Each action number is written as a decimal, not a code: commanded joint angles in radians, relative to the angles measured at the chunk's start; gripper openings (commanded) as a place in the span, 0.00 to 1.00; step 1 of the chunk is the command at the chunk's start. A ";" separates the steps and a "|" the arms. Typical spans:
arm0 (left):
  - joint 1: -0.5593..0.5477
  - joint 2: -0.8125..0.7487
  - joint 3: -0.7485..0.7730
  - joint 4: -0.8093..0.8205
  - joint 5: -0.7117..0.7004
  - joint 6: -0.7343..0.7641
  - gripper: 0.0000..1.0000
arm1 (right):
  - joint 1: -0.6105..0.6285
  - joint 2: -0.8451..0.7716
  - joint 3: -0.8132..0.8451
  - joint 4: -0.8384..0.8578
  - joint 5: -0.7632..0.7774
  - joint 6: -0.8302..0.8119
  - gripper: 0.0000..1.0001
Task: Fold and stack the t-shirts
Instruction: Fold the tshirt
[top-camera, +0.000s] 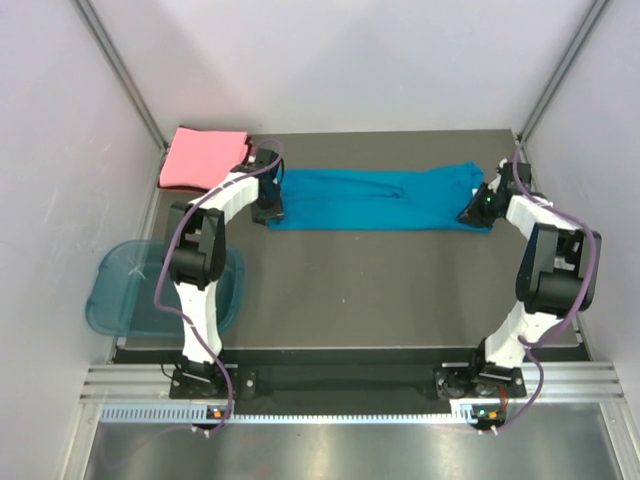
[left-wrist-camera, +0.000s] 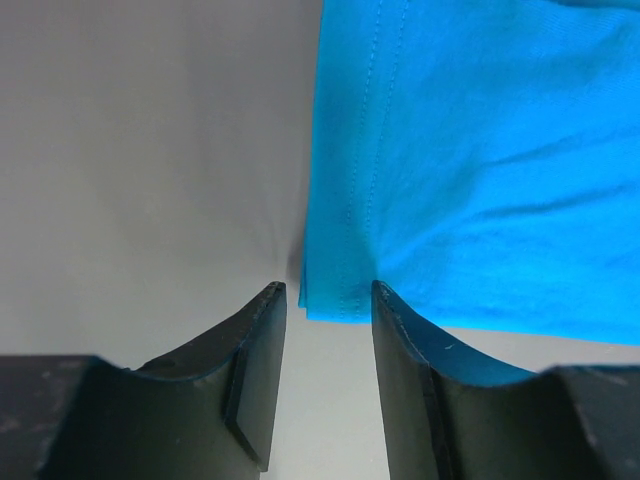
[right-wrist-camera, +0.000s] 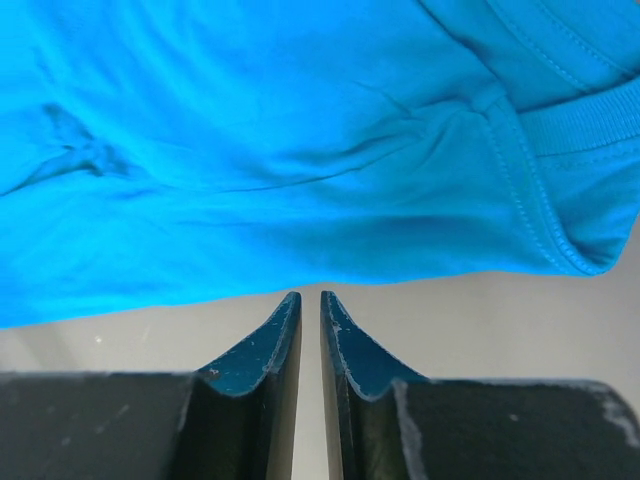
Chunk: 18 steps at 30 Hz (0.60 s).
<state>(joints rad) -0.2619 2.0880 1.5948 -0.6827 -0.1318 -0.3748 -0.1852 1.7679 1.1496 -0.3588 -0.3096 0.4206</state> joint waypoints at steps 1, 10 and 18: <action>0.007 -0.035 0.002 -0.005 0.008 0.025 0.45 | 0.007 -0.085 0.009 0.037 -0.034 -0.009 0.15; 0.035 0.027 -0.009 -0.034 0.037 0.001 0.37 | 0.006 -0.147 0.044 0.017 -0.059 -0.011 0.16; 0.035 0.020 -0.047 -0.061 0.041 -0.004 0.01 | -0.003 -0.140 0.052 0.014 -0.068 -0.019 0.17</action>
<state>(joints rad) -0.2306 2.1048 1.5925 -0.6880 -0.0830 -0.3855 -0.1860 1.6543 1.1545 -0.3531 -0.3634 0.4187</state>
